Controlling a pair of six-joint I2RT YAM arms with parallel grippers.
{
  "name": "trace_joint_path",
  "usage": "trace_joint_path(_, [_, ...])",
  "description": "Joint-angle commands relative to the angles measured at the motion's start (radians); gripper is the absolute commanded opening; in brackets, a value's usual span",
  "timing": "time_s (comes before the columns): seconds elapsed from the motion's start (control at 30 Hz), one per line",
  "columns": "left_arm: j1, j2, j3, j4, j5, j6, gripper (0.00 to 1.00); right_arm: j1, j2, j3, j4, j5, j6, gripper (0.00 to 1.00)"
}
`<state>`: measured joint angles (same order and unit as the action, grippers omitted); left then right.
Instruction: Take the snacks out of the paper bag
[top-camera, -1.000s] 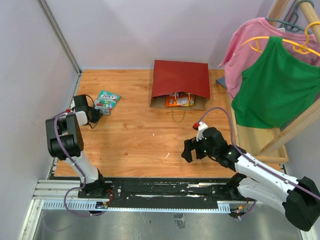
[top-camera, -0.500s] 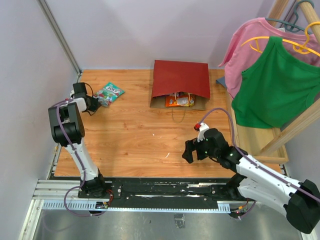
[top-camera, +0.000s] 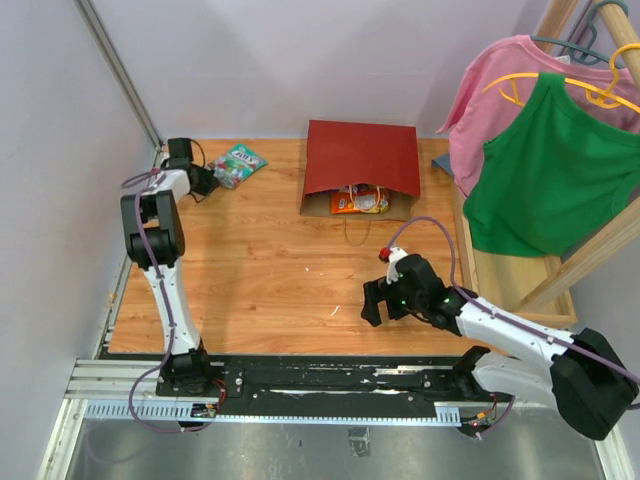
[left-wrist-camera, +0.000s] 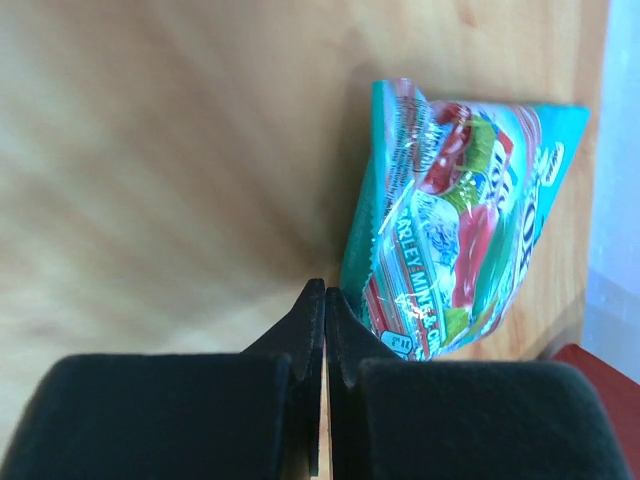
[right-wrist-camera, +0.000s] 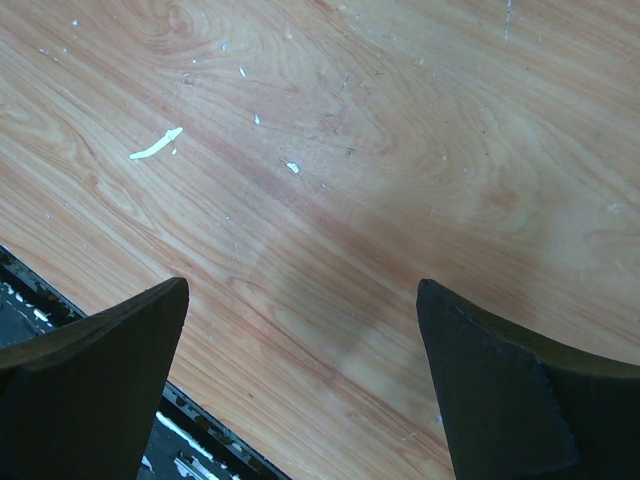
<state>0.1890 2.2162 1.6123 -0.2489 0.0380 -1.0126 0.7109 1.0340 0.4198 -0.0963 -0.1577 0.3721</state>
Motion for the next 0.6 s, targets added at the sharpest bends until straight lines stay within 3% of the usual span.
trace_joint_path(0.0, [-0.075, 0.103, 0.177, -0.07, 0.001, -0.019, 0.0, -0.012, 0.04, 0.048, 0.042, -0.008, -0.023, 0.98])
trace_joint_path(0.17, [-0.13, 0.191, 0.339, -0.11, 0.013, -0.03, 0.0, -0.012, 0.072, 0.054, 0.049, -0.007, -0.032, 0.98])
trace_joint_path(0.27, [-0.155, 0.175, 0.338, -0.108, 0.028, -0.022, 0.0, -0.012, 0.081, 0.053, 0.053, -0.009, -0.03, 0.98])
trace_joint_path(0.43, [-0.168, -0.013, 0.107, 0.016, 0.056, -0.011, 0.0, -0.011, 0.072, 0.05, 0.054, -0.02, -0.015, 0.98])
trace_joint_path(0.57, [-0.18, -0.232, -0.12, 0.216, 0.214, 0.074, 0.01, -0.01, 0.038, 0.05, 0.029, -0.014, -0.008, 0.98])
